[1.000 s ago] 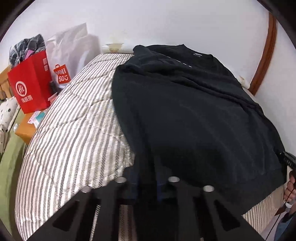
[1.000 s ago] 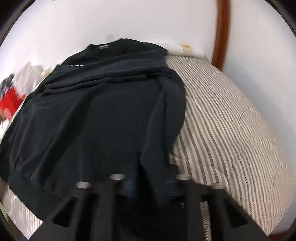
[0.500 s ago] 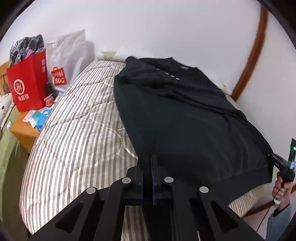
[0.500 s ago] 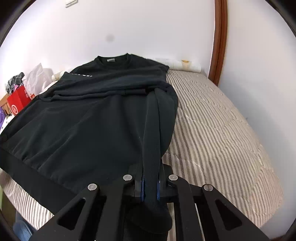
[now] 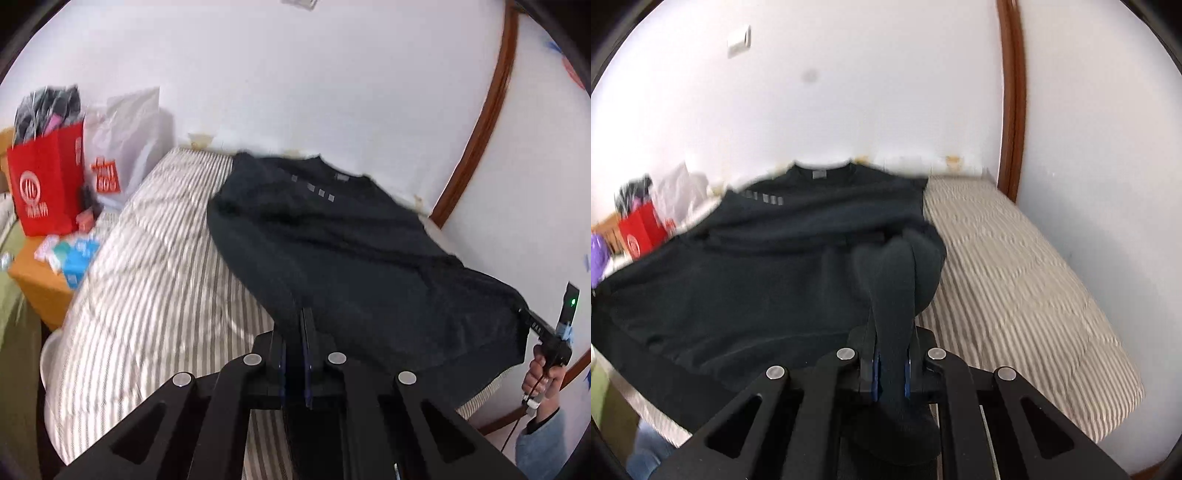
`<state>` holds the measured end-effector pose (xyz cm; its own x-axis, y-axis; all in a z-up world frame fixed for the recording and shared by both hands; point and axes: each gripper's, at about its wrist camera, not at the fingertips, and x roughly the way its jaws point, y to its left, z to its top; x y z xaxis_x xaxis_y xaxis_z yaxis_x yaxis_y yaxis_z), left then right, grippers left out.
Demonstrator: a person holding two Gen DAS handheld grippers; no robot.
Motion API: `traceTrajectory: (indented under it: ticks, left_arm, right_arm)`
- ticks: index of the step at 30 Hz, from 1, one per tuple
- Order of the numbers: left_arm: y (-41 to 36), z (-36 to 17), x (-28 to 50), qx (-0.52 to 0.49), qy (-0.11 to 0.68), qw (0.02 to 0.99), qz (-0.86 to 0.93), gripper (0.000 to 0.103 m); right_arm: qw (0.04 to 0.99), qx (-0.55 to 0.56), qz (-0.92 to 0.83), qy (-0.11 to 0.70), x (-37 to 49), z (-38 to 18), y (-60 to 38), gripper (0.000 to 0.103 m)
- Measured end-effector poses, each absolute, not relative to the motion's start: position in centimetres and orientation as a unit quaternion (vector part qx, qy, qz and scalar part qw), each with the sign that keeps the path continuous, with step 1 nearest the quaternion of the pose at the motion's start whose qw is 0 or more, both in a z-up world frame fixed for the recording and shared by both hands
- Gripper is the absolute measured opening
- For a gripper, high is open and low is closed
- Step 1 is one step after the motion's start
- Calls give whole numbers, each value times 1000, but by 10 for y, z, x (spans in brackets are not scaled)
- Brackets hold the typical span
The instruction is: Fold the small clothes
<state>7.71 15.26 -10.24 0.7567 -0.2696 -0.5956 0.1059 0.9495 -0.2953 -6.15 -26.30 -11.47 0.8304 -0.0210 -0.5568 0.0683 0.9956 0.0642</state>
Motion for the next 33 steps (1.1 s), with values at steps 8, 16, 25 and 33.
traceTrajectory:
  ticks: [8, 16, 25, 33]
  left_arm:
    - [161, -59, 120, -124, 297, 944, -76, 7]
    - [160, -36, 192, -108, 298, 948, -33, 7]
    - [143, -39, 277, -68, 305, 950, 14, 7]
    - [136, -79, 333, -56, 334, 940, 35, 7]
  right_arm:
    - [966, 73, -22, 247, -20, -65, -268, 8]
    - [968, 84, -22, 237, 42, -40, -273, 8]
    - [961, 98, -25, 257, 133, -46, -282, 9]
    - [936, 140, -25, 323, 209, -95, -302, 9]
